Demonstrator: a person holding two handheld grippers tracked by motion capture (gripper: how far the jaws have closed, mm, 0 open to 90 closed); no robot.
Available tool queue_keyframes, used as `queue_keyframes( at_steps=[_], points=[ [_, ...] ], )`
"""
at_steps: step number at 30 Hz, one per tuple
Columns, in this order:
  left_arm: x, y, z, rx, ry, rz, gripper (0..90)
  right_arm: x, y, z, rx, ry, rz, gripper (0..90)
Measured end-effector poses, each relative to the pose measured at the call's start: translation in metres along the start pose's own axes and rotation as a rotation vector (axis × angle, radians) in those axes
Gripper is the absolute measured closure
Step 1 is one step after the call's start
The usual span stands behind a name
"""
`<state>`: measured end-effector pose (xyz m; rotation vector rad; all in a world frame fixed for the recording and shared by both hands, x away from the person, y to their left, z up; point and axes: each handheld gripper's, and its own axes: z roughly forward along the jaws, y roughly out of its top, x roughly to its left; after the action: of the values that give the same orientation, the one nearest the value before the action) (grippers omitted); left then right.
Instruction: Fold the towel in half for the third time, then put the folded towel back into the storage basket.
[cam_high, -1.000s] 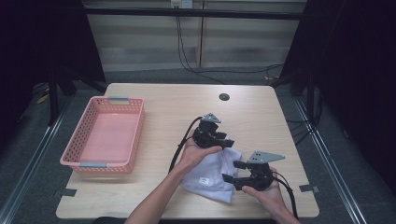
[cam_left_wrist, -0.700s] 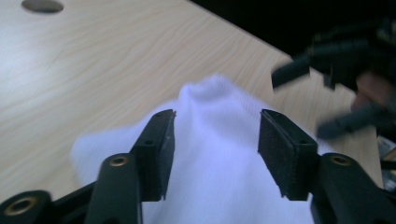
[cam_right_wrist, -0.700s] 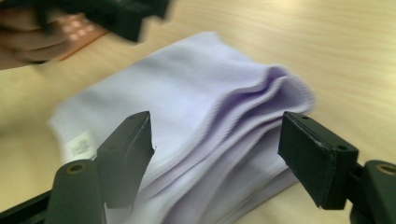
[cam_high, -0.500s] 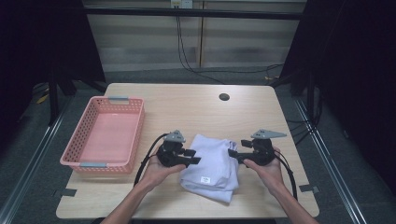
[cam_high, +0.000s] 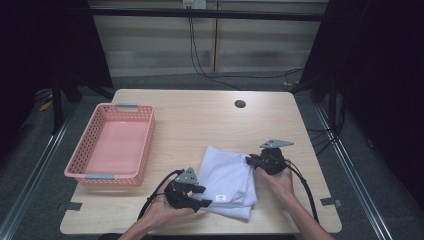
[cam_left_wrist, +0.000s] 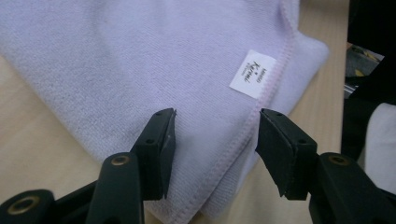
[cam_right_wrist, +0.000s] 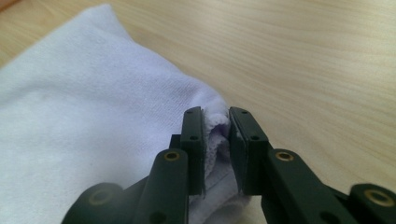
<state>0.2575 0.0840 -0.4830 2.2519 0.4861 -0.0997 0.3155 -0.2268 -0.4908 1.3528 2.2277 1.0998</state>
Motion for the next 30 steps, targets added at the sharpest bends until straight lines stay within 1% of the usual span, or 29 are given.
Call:
queue_keyframes(
  at_steps=[1, 2, 3, 4, 5, 6, 7, 8, 9, 10, 11, 12, 13, 14, 15, 16, 18, 19, 20, 21, 22, 23, 24, 25, 26, 27, 28, 29, 30],
  points=[
    [-0.004, 0.0, 0.002, -0.003, -0.014, 0.009, 46.9, 0.0, -0.002, 0.003, 0.008, 0.002, -0.004, 77.2],
    [-0.006, 0.0, 0.002, -0.005, -0.014, 0.01, 46.8, 0.0, -0.003, 0.006, 0.01, 0.009, -0.004, 77.1],
    [-0.007, 0.0, 0.002, -0.01, -0.016, -0.005, 46.9, -0.001, -0.002, 0.007, 0.009, 0.009, -0.012, 76.4],
    [-0.007, 0.0, 0.0, -0.005, -0.012, -0.002, 46.8, -0.001, -0.001, 0.008, 0.012, 0.013, -0.012, 73.1],
    [-0.007, -0.001, -0.004, -0.019, -0.003, -0.012, 46.9, -0.002, 0.0, 0.008, 0.014, 0.009, -0.016, 65.1],
    [-0.006, -0.003, -0.009, -0.039, -0.002, -0.029, 47.8, -0.004, 0.0, 0.006, 0.009, 0.016, -0.005, 54.7],
    [-0.005, -0.006, -0.013, -0.036, 0.005, -0.034, 47.5, -0.007, -0.001, 0.003, 0.008, 0.026, 0.009, 44.6],
    [-0.004, -0.01, -0.017, -0.041, 0.01, -0.044, 45.9, -0.009, -0.002, 0.0, 0.002, 0.036, 0.02, 37.9],
    [-0.002, -0.014, -0.021, -0.038, 0.011, -0.059, 43.9, -0.01, -0.004, -0.002, -0.003, 0.054, 0.023, 32.8],
    [-0.002, -0.016, -0.023, -0.036, 0.027, -0.068, 41.7, -0.01, -0.005, -0.005, -0.011, 0.07, 0.024, 29.3],
    [-0.001, -0.02, -0.025, -0.03, 0.048, -0.073, 40.2, -0.01, -0.006, -0.007, -0.014, 0.077, 0.029, 26.9],
    [0.001, -0.023, -0.025, -0.027, 0.051, -0.084, 38.9, -0.008, -0.007, -0.007, 0.002, 0.079, 0.028, 24.1],
    [0.002, -0.024, -0.025, -0.02, 0.055, -0.089, 37.0, -0.004, -0.008, -0.007, 0.023, 0.072, 0.007, 21.6],
    [0.002, -0.024, -0.025, -0.024, 0.062, -0.091, 35.1, -0.002, -0.01, -0.007, 0.026, 0.078, -0.004, 21.1],
    [0.003, -0.023, -0.026, -0.035, 0.058, -0.095, 33.6, -0.001, -0.01, -0.007, 0.026, 0.075, -0.008, 21.2],
    [0.003, -0.022, -0.026, -0.045, 0.053, -0.089, 33.2, -0.001, -0.011, -0.007, 0.024, 0.072, -0.007, 20.9],
    [0.003, -0.021, -0.023, -0.03, 0.064, -0.08, 31.9, -0.003, -0.011, -0.005, 0.022, 0.08, 0.003, 21.6],
    [0.005, -0.021, -0.02, -0.02, 0.057, -0.093, 31.2, -0.004, -0.011, -0.004, 0.024, 0.078, -0.001, 21.4],
    [0.006, -0.021, -0.018, -0.005, 0.03, -0.103, 30.6, -0.004, -0.011, -0.003, 0.025, 0.08, -0.004, 21.3],
    [0.005, -0.021, -0.016, -0.006, 0.024, -0.101, 30.5, -0.005, -0.012, 0.0, 0.031, 0.098, 0.005, 21.9],
    [0.004, -0.02, -0.015, 0.006, 0.045, -0.085, 30.4, -0.006, -0.012, 0.001, 0.033, 0.107, 0.003, 21.6],
    [0.004, -0.02, -0.014, 0.011, 0.052, -0.078, 29.1, -0.007, -0.012, 0.004, 0.037, 0.112, 0.002, 20.9],
    [0.006, -0.019, -0.012, 0.016, 0.047, -0.071, 28.0, -0.008, -0.012, 0.006, 0.043, 0.123, 0.016, 21.0],
    [0.008, -0.018, -0.01, 0.029, 0.058, -0.083, 28.0, -0.01, -0.011, 0.007, 0.051, 0.142, 0.023, 21.8],
    [0.01, -0.017, -0.009, 0.032, 0.063, -0.089, 26.0, -0.012, -0.008, 0.009, 0.07, 0.161, 0.031, 22.8],
    [0.01, -0.015, -0.008, 0.025, 0.053, -0.094, 24.1, -0.013, -0.006, 0.009, 0.076, 0.17, 0.031, 24.7],
    [0.01, -0.014, -0.007, 0.027, 0.051, -0.086, 26.3, -0.013, -0.003, 0.008, 0.078, 0.177, 0.022, 24.2],
    [0.008, -0.013, -0.005, 0.039, 0.067, -0.084, 25.9, -0.012, -0.002, 0.008, 0.071, 0.168, 0.019, 22.7],
    [0.008, -0.012, -0.003, 0.044, 0.066, -0.077, 23.8, -0.011, -0.002, 0.009, 0.076, 0.167, 0.02, 22.2]
  ],
)
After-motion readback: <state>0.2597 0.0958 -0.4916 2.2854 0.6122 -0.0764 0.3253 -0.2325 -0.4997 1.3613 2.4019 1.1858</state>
